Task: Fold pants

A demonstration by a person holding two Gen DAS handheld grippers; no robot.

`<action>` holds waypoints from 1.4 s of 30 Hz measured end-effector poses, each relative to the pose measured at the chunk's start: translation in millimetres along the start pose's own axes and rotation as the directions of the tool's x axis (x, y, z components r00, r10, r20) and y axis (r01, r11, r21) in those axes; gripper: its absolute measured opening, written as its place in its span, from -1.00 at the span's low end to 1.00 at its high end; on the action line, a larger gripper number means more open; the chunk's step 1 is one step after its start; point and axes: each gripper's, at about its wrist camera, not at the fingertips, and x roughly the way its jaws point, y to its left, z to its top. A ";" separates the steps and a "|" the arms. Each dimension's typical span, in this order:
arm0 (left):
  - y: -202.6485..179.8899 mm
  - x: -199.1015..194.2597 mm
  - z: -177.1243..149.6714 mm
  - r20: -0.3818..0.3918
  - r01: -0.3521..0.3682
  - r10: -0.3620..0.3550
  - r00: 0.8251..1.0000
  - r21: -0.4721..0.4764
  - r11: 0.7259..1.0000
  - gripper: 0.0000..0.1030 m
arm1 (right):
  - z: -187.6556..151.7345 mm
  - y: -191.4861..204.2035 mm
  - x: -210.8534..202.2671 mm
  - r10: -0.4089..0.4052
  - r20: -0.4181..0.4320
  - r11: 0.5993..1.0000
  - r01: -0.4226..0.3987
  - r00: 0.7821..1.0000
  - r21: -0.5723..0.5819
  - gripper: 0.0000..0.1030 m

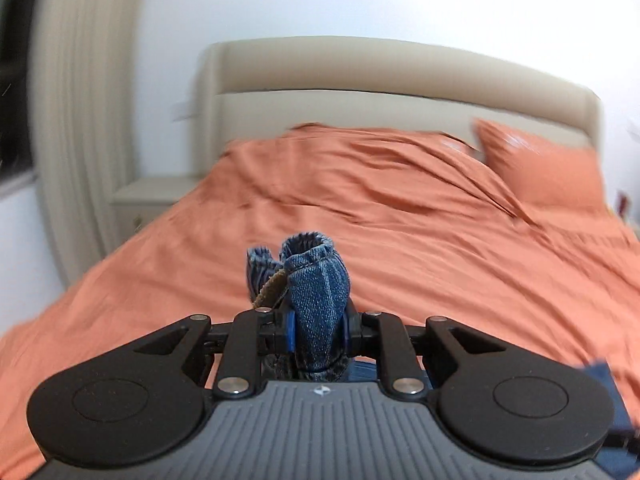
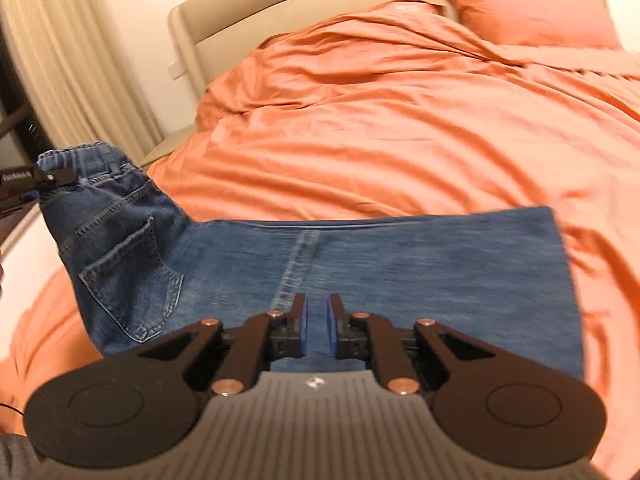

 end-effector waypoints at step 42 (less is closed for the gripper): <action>8.3 98.0 -75.7 -0.234 0.222 -0.242 0.942 -0.108 0.969 0.33 | 60.4 7.4 131.0 0.090 -0.074 0.988 -0.079 0.993 0.132 -0.39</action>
